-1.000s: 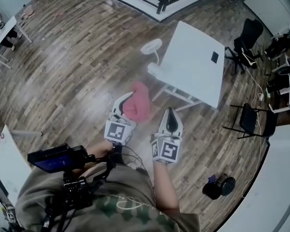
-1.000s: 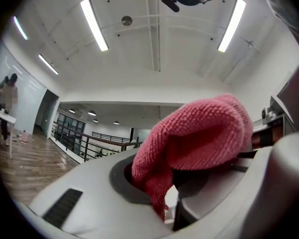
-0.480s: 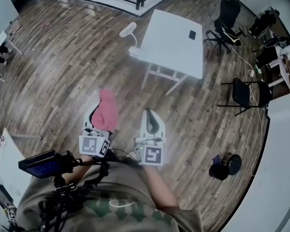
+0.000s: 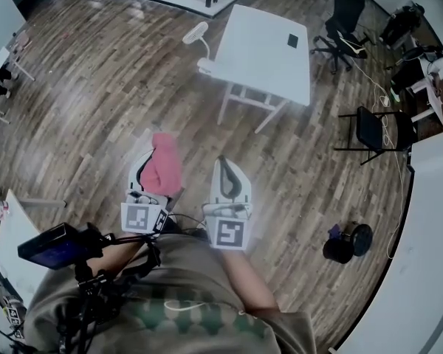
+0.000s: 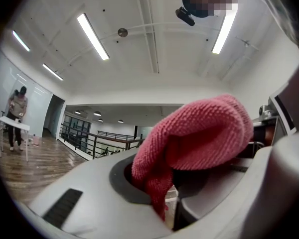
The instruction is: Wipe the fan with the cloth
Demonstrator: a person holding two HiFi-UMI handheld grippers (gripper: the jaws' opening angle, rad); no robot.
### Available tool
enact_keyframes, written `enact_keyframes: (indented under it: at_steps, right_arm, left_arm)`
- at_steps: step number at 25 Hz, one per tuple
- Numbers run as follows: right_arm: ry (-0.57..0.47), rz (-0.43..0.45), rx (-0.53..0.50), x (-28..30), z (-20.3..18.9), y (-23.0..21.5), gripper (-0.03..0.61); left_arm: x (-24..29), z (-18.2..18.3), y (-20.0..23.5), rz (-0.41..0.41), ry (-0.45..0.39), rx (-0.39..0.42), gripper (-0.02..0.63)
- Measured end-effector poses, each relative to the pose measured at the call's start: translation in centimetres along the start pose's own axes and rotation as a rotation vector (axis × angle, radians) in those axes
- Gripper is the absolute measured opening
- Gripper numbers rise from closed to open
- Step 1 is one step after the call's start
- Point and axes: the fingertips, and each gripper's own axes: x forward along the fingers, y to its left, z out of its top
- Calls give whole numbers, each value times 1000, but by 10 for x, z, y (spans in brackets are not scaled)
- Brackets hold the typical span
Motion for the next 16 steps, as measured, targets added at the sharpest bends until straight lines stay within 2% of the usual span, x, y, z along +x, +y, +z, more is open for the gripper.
enact_keyframes:
  at_steps: [10,16]
  right_arm:
    - [-10,-19,-53,-25,10,-11,8]
    - [9,-39,-52,-46,12,-11,8]
  left_arm:
    - [-10,2,-27,-47,-11,-30,83]
    - [-17,-21,-35,-59,47,-133,83]
